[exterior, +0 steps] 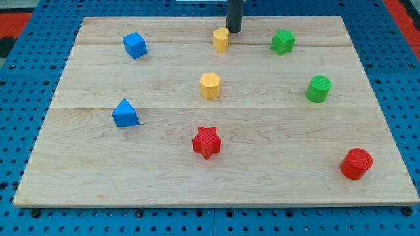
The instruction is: Move the yellow heart right a bit
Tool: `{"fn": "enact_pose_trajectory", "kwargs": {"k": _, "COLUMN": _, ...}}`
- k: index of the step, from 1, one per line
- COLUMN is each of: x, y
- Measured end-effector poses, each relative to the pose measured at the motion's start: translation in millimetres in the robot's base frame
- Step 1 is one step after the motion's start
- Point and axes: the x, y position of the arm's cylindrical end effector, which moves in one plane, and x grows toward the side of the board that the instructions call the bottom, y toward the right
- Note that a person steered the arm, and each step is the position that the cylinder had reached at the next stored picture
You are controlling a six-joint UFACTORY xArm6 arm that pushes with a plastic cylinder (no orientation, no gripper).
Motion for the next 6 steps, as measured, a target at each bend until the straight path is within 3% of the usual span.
{"fn": "enact_pose_trajectory", "kwargs": {"k": 1, "x": -12.3, "y": -42.1}}
{"fn": "enact_pose_trajectory", "kwargs": {"k": 2, "x": 14.7, "y": -60.3}}
{"fn": "enact_pose_trajectory", "kwargs": {"k": 3, "x": 29.8, "y": -25.5}}
{"fn": "enact_pose_trajectory", "kwargs": {"k": 4, "x": 30.9, "y": -29.7}}
{"fn": "enact_pose_trajectory", "kwargs": {"k": 5, "x": 71.4, "y": -48.5}}
{"fn": "enact_pose_trajectory", "kwargs": {"k": 6, "x": 83.7, "y": 3.3}}
